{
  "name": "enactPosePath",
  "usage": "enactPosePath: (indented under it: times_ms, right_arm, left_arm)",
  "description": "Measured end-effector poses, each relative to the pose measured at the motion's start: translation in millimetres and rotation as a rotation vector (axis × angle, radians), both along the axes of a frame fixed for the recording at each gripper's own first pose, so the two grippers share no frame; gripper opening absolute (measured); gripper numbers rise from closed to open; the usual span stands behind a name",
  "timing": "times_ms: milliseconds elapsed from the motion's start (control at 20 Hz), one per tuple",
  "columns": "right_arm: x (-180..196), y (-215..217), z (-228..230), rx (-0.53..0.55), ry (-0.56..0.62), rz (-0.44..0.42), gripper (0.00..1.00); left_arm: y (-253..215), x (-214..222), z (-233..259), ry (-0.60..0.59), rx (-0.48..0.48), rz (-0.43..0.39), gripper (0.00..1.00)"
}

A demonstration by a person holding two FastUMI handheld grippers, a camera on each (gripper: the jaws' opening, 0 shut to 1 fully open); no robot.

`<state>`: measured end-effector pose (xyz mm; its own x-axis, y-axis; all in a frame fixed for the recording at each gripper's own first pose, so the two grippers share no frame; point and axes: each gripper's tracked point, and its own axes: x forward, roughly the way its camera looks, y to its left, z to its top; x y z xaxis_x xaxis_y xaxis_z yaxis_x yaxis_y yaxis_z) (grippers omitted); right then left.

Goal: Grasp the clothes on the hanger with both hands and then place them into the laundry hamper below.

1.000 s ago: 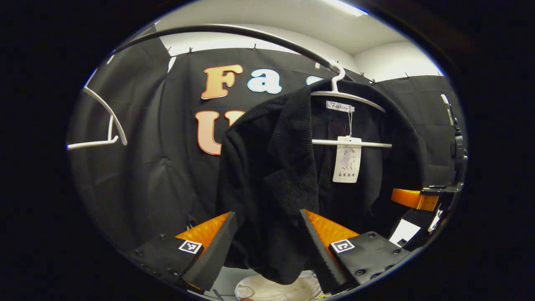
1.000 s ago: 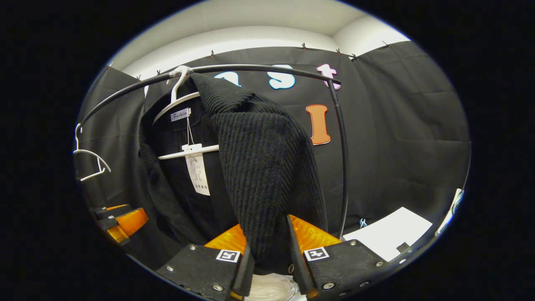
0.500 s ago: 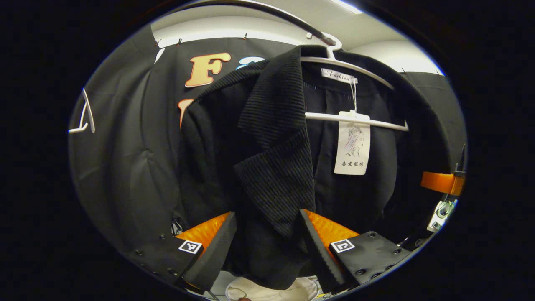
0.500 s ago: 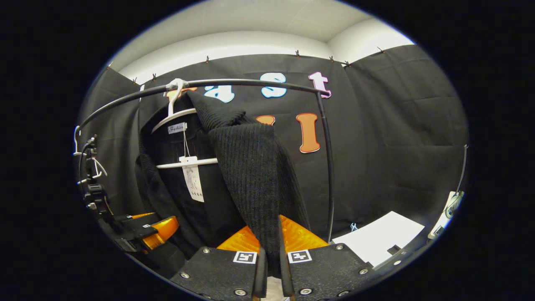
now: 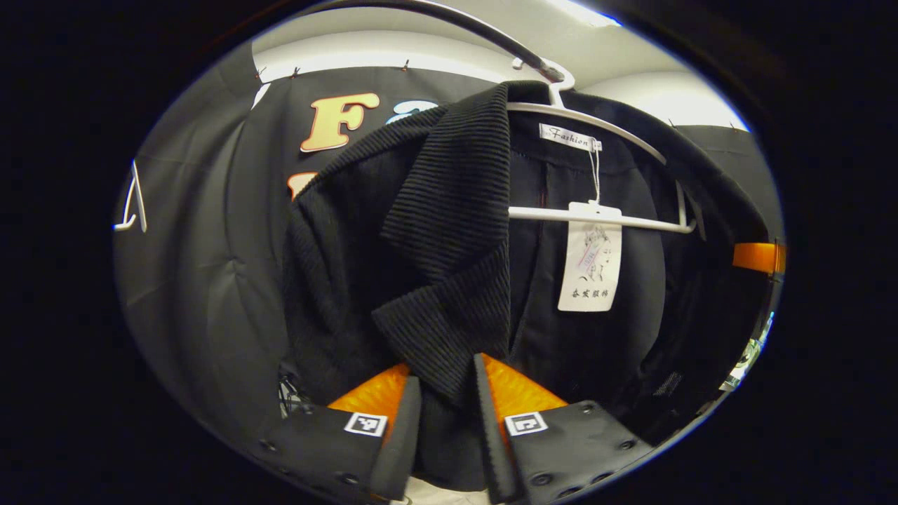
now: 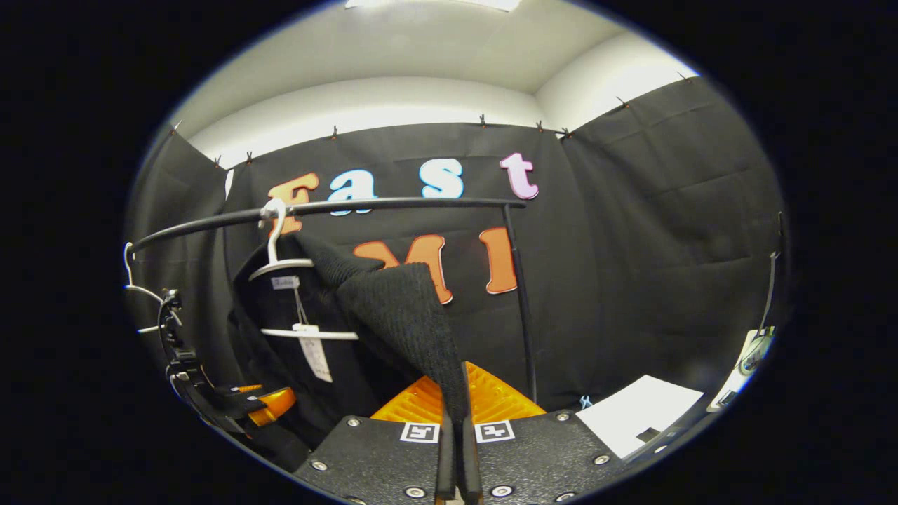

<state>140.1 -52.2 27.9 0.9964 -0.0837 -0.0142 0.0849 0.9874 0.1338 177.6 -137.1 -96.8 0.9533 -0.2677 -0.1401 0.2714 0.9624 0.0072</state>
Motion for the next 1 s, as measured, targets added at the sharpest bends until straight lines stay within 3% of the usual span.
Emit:
enactPosePath:
  times_ms: [200, 550, 1000]
  right_arm:
    - [14.3, -15.1, 27.0, -0.006, -0.035, -0.006, 0.02]
    - [56.1, -50.8, 53.7, -0.019, -0.065, -0.013, 0.02]
    - [109.5, -49.5, -36.0, 0.109, 0.052, 0.086, 0.02]
  left_arm:
    - [1.8, 3.9, -0.4, 0.022, 0.016, -0.004, 0.09]
    - [1.2, -1.0, 5.3, 0.065, 0.007, -0.037, 0.07]
    - [40.2, -6.6, 50.3, 0.023, -0.041, 0.053, 0.1]
